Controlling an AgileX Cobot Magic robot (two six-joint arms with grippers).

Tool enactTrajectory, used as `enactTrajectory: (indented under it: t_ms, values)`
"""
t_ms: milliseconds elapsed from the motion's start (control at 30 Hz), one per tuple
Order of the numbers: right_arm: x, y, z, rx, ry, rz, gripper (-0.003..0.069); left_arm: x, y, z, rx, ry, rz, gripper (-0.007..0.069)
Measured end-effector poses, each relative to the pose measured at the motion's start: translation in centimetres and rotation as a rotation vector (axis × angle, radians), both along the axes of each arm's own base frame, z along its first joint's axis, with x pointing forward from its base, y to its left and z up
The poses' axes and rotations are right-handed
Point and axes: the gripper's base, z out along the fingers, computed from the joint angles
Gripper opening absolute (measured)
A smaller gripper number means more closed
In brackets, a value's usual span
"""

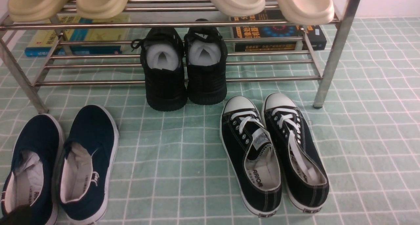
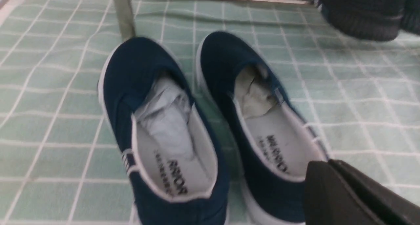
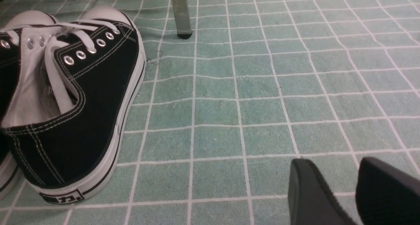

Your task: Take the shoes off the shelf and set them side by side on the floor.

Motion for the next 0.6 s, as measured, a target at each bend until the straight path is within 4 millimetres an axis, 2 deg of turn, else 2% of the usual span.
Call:
enactTrajectory:
  t_ms: [67, 600]
  values:
    - [0.0, 0.0, 0.0, 0.0, 0.0, 0.0, 0.0239, -0.2, 0.2, -1.8, 0.008, 0.011, 0.02, 0.0015]
    - [0.0, 0.0, 0.0, 0.0, 0.0, 0.0, 0.0239, -0.6, 0.5, -2.0, -0.021, -0.014, 0.06, 0.0019]
